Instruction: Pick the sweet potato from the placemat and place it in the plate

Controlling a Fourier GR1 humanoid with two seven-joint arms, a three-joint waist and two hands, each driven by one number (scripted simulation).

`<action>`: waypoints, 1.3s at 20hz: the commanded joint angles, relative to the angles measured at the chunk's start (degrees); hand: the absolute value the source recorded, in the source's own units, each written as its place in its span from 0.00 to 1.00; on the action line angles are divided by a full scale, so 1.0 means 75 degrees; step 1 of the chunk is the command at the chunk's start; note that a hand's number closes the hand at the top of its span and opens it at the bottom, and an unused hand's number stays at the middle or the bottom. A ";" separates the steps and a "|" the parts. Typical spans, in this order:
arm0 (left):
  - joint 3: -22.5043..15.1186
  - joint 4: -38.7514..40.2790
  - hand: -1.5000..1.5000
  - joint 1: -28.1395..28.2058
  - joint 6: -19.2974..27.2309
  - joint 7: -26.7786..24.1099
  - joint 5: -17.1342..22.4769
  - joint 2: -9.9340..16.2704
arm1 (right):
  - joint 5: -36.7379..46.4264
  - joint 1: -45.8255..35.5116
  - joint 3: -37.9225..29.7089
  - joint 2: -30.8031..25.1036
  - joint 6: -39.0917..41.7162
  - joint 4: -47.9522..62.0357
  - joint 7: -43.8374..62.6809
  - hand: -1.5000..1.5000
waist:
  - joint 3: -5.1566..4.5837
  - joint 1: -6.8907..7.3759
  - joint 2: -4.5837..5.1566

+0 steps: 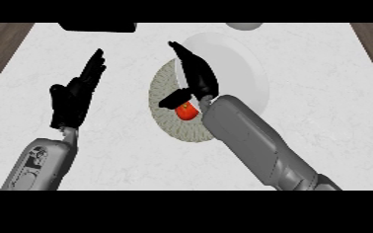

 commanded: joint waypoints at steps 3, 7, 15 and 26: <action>0.0166 0.0779 0.50 -0.0044 -0.0126 -0.0568 -0.0171 -0.0146 | 0.0498 -0.1260 -0.0452 -0.0367 0.0623 0.0346 0.0406 0.00 | 0.0004 -0.0238 -0.0050; -0.0036 0.0521 0.50 0.0181 0.0277 -0.0586 -0.0419 -0.0415 | 0.0370 -0.1970 -0.0097 -0.0823 0.2577 0.0375 0.2027 0.00 | -0.0003 -0.0254 -0.0088; 0.0156 0.0264 0.50 0.0184 -0.0051 -0.0212 -0.0258 -0.0239 | -0.0019 -0.2956 -0.0448 -0.0724 0.4869 0.1090 0.3456 0.00 | 0.0004 -0.0182 -0.0072; 0.0363 0.0025 0.50 0.0165 -0.0139 0.0003 -0.0386 -0.0364 | 0.0582 -0.2769 -0.0978 -0.0211 0.5123 0.2653 0.2679 0.00 | 0.0007 -0.0118 -0.0040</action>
